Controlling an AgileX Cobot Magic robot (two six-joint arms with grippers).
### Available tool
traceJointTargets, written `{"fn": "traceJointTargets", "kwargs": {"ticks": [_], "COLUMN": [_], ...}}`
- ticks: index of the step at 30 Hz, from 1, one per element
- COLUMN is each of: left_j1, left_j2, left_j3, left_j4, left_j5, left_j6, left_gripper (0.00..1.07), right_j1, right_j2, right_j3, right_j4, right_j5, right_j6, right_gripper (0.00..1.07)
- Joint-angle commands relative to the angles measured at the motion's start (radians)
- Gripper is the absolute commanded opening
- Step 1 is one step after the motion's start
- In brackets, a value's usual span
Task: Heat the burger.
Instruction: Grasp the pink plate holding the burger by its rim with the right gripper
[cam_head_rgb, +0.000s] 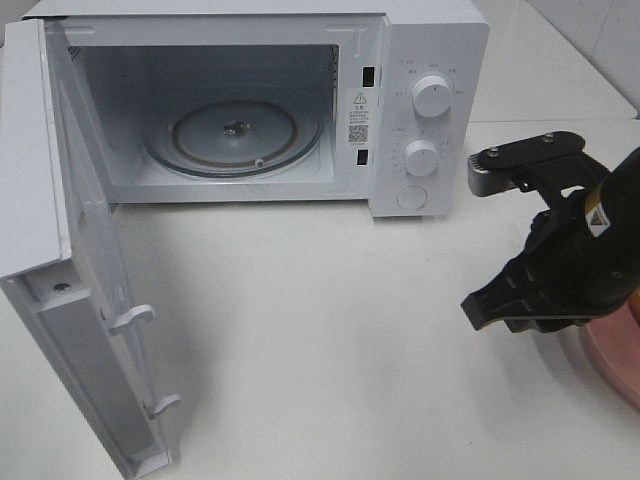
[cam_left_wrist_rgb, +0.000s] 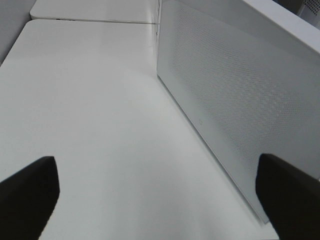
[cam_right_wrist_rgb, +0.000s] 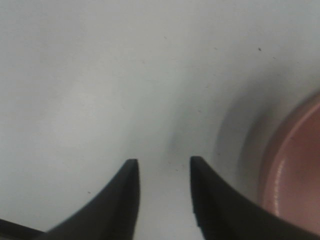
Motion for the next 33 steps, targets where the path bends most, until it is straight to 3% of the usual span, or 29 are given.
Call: {"fn": "traceJointTargets", "kwargs": {"ticks": [1,2,3,4,5,22,33], "left_j1": [0.003,0.003,0.003,0.003,0.003,0.003,0.003], "left_j2": [-0.001,-0.001,-0.001,-0.001,-0.001,-0.001,-0.001], "left_j3": [0.002,0.002,0.002,0.002,0.002,0.002,0.002], "left_j4": [-0.002,-0.002,-0.002,-0.002,-0.002,-0.002,-0.002], "left_j5": [0.001,0.001,0.001,0.001,0.001,0.001,0.001], "left_j6": [-0.003,-0.003,-0.003,-0.003,-0.003,-0.003,-0.003], "left_gripper": [1.00,1.00,1.00,1.00,1.00,1.00,1.00], "right_j1": [-0.023,-0.028,-0.046,-0.046,-0.059,-0.268,-0.277], "right_j2": [-0.015,-0.015,-0.015,-0.015,-0.015,0.017,0.165], "right_j3": [-0.001,-0.001,-0.001,-0.001,-0.001,-0.001,-0.001], "right_j4": [-0.048,-0.063,-0.087,-0.087,-0.105,-0.056,-0.051], "right_j5": [0.043,0.049,0.065,0.065,0.073,0.116,0.064], "right_j6": [-0.013,-0.012,-0.011,-0.011,-0.011,-0.043,-0.060], "right_gripper": [0.65,0.74,0.94,0.94,1.03,0.98,0.94]}}
